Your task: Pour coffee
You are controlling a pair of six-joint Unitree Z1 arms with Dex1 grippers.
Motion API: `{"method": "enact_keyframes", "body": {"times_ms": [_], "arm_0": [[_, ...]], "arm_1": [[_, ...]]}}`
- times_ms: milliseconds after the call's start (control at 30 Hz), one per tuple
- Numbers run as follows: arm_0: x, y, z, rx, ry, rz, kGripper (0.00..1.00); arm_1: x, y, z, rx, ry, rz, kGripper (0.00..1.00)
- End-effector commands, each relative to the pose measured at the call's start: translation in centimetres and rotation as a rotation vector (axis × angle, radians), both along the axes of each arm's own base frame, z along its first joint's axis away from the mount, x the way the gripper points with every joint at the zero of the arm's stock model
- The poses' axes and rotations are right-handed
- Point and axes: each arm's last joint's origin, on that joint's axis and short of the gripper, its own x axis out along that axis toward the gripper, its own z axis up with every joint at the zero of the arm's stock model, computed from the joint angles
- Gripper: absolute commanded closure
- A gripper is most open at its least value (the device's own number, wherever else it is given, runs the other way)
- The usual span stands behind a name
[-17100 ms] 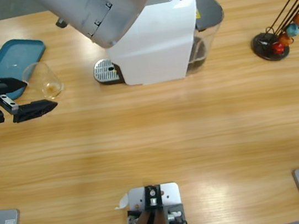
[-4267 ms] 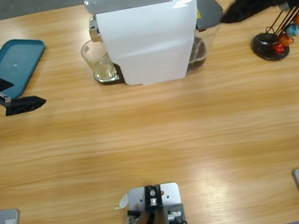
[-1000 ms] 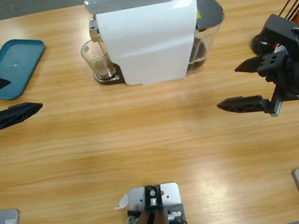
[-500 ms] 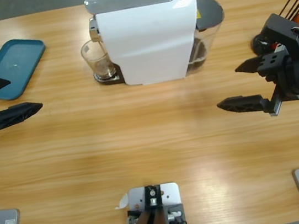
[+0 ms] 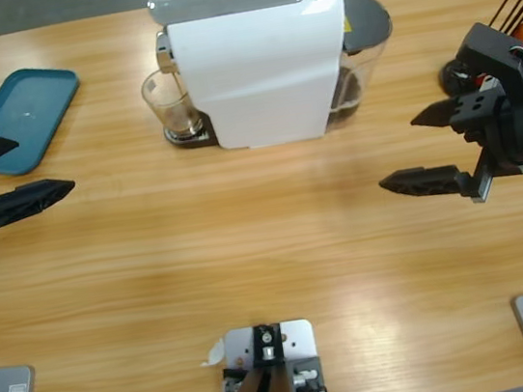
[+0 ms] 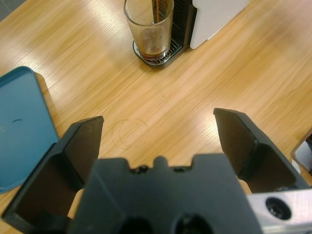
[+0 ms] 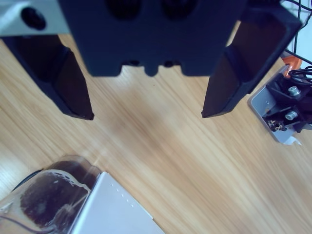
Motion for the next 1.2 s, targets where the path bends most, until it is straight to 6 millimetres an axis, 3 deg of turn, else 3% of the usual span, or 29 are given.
{"method": "enact_keyframes", "body": {"times_ms": [33,1200], "arm_0": [[0.19,-0.33,-1.18,0.030,0.035,0.006,0.009],[0.32,-0.43,-1.34,0.037,0.041,0.007,0.009]], "arm_1": [[0.17,0.28,-1.43,-0.039,0.039,-0.009,0.000],[0.39,0.48,-1.57,-0.047,0.049,-0.007,0.000]]}}
